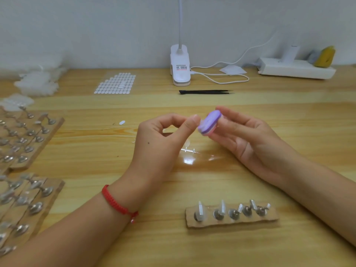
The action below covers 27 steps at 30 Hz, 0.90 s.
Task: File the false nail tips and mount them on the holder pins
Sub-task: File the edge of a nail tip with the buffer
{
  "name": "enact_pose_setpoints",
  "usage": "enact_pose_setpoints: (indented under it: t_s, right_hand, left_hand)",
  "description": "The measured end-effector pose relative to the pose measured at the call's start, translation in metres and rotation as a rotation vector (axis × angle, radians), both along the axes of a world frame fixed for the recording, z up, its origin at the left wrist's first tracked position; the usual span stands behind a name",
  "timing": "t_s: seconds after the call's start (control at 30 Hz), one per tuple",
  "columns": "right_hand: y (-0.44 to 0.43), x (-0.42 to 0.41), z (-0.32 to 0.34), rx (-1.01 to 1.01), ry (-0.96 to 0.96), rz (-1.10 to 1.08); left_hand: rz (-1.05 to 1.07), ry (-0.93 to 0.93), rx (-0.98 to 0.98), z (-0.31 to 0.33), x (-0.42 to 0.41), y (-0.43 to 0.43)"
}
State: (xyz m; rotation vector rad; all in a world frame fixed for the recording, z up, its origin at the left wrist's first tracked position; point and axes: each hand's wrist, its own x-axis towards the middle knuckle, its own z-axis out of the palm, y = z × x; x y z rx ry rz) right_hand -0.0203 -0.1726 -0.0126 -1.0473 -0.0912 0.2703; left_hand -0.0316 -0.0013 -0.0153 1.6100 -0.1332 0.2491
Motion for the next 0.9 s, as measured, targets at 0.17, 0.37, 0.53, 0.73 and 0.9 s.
enact_pose_setpoints:
  t_s: [0.17,0.37,0.53,0.73,0.9]
  right_hand:
    - [-0.0004,-0.0003,0.0013,0.046,0.042,0.014]
    - [0.0026,-0.0016,0.0001,0.009,0.003,0.062]
    - [-0.0018,0.0028,0.0002,0.2,0.112,-0.022]
    - [0.0007,0.0009,-0.0001,0.156,0.103,0.044]
    - [0.0033,-0.0008,-0.0026,0.071,0.034,0.042]
  left_hand:
    - [-0.005,0.007,0.032,0.0,-0.0007,-0.0015]
    - [0.023,-0.015,0.001,0.0002,-0.0003,-0.0007]
    - [0.069,-0.033,0.014,-0.0031,0.0003,-0.0003]
    - [0.075,-0.04,0.076,-0.0024,0.0007,0.0]
    - [0.068,-0.047,0.057,-0.0004,-0.0011,-0.0009]
